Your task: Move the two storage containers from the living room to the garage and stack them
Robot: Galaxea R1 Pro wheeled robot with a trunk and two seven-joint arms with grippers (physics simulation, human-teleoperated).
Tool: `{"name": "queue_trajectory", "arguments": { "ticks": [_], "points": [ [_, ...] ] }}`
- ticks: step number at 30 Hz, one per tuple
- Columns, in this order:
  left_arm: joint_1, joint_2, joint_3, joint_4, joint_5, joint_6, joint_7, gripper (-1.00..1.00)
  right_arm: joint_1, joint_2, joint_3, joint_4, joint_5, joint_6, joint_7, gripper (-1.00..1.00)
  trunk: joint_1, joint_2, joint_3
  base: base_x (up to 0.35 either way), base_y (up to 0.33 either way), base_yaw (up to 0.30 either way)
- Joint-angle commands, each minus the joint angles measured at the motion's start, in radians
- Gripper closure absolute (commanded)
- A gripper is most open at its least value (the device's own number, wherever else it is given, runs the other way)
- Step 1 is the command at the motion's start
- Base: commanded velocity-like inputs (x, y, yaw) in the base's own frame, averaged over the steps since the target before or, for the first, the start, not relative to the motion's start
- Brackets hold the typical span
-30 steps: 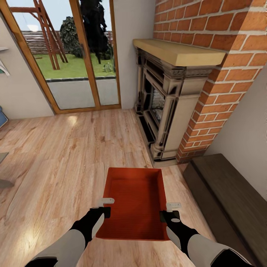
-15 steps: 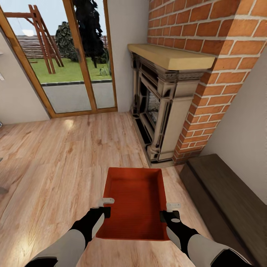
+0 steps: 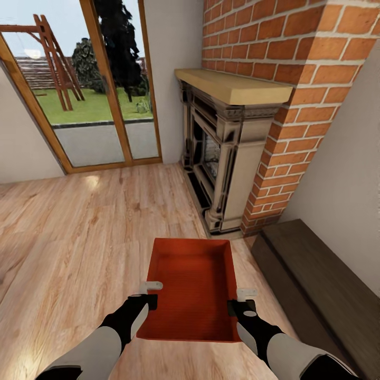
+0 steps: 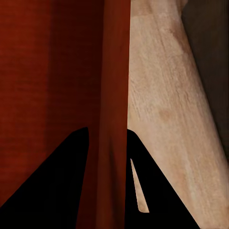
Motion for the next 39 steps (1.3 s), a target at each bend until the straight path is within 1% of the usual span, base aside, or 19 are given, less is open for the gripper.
{"name": "queue_trajectory", "arguments": {
  "ticks": [1, 10, 39],
  "points": [
    [0.001, -0.006, 0.017, 0.001, -0.012, 0.008, 0.005, 1.00, -0.001, 0.001, 0.001, -0.010, 0.003, -0.053, -0.031, 1.00, 0.000, -0.001, 0.000, 0.000, 0.000, -0.085],
    [0.001, -0.006, 0.017, 0.002, -0.012, 0.008, 0.004, 1.00, -0.001, 0.001, 0.001, -0.010, 0.003, -0.050, -0.031, 1.00, 0.000, -0.001, 0.004, 0.000, 0.000, -0.020],
    [0.001, -0.006, 0.017, 0.003, -0.012, 0.008, 0.004, 1.00, -0.001, 0.001, 0.001, -0.011, 0.006, -0.048, -0.030, 1.00, 0.000, -0.001, 0.049, 0.000, 0.000, 0.000]
  ]
}}
